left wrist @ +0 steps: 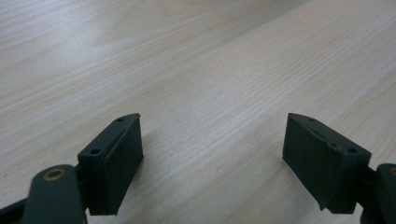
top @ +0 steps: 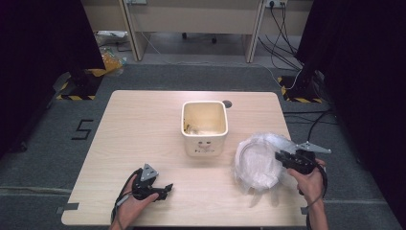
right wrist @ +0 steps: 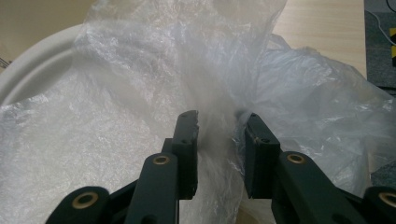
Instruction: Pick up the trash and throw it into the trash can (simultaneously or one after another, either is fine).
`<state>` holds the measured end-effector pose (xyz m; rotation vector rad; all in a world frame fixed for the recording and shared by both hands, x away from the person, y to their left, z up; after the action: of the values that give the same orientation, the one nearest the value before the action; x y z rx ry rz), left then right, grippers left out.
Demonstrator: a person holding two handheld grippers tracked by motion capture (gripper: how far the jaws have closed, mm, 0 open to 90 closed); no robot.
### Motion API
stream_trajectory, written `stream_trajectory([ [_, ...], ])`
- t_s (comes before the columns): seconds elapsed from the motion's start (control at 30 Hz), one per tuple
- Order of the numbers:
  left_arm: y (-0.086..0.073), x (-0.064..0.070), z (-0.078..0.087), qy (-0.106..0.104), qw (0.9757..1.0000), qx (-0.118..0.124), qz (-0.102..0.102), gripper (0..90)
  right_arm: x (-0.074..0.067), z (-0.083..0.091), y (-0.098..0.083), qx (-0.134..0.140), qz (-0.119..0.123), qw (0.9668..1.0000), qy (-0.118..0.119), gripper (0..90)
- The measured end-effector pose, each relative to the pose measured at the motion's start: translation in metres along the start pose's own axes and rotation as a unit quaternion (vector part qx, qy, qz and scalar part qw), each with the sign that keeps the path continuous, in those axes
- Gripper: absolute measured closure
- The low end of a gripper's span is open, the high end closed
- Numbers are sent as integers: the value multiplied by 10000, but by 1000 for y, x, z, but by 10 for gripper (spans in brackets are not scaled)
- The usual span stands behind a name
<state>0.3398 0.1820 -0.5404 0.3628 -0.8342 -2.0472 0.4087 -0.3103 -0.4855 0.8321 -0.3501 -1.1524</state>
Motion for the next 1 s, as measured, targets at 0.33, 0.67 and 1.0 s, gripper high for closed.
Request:
stream_trajectory([
  [0.33, -2, 0, -1, 107, 9999, 58, -74, 183, 1, 12, 5, 125, 197, 9997, -71, 859],
  [0.67, -2, 0, -1, 117, 9999, 49, -76, 173, -20, 28, 23, 499, 532, 9973, 77, 898],
  [1.0, -2, 0, -2, 106, 9999, 59, -68, 164, -44, 51, 66, 934, 856, 9915, 286, 899],
])
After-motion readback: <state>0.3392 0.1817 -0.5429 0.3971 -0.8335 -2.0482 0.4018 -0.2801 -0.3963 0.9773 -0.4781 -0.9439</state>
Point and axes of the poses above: each handheld gripper's, and its own axes: z roughly backward along the jaws, y roughly out of its top, x roughly to its right, the point moved 3 cm from there along -z, roughly forward along the jaws, and after that the axes turned 5 degrees about -x, right-handed, at the moved point
